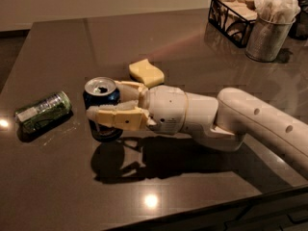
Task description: Place pepsi can upright
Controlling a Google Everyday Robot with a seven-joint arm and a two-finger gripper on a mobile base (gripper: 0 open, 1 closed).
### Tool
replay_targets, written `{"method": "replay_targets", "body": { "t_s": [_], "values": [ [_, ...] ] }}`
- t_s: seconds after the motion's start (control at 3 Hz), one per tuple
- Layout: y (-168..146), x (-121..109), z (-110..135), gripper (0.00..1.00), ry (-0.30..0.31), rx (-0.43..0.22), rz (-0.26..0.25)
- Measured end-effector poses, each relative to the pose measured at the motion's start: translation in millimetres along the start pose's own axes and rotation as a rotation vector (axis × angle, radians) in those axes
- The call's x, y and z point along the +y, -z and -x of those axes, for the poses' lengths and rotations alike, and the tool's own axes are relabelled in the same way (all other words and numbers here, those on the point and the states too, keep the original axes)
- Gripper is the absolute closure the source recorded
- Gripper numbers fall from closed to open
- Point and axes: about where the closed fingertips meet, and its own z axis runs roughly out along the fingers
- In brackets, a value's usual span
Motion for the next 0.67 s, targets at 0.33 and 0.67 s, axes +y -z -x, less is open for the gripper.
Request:
{"method": "replay_targets", "body": {
  "t_s": [0.33,0.67],
  "values": [
    [1.2,1.8,-3.7,1.00,0.049,-0.055,-0.005],
    [0.8,2.6,8.4,1.00,0.128,-0.010,0.012]
  ]
}}
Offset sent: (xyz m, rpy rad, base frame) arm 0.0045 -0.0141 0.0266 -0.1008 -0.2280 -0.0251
